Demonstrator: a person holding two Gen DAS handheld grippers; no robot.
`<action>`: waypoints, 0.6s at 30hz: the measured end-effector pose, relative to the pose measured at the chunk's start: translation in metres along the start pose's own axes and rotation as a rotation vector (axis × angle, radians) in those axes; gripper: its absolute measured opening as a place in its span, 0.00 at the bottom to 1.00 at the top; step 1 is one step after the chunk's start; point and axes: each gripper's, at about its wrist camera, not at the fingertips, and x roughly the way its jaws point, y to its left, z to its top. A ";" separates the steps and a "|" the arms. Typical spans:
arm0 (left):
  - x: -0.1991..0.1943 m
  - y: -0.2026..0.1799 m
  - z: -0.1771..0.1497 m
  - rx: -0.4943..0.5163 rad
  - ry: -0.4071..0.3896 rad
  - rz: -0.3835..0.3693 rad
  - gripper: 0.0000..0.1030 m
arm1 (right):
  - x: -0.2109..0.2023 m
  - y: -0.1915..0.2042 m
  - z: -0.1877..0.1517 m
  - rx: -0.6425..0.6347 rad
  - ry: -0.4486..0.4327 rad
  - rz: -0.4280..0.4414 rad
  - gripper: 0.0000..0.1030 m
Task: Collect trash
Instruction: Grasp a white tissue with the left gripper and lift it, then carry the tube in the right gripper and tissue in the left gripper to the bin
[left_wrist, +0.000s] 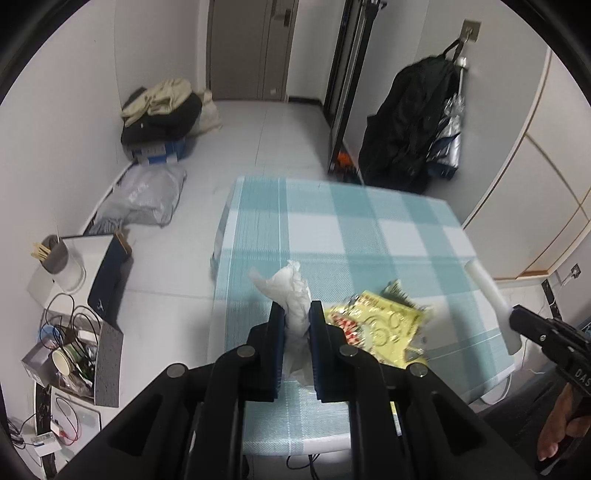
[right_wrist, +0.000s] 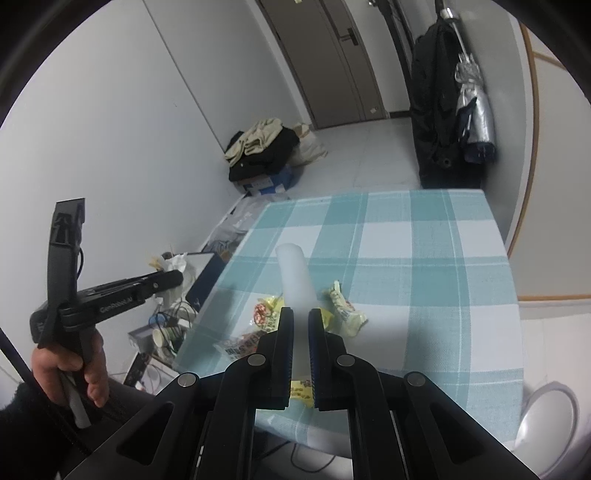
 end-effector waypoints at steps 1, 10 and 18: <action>-0.005 -0.001 0.000 -0.001 -0.014 -0.004 0.08 | -0.003 0.000 0.001 -0.001 -0.006 0.001 0.07; -0.049 -0.016 0.020 0.022 -0.141 -0.030 0.08 | -0.055 0.011 0.017 0.012 -0.076 0.042 0.07; -0.088 -0.047 0.040 0.049 -0.246 -0.091 0.08 | -0.121 0.022 0.039 -0.021 -0.193 0.070 0.07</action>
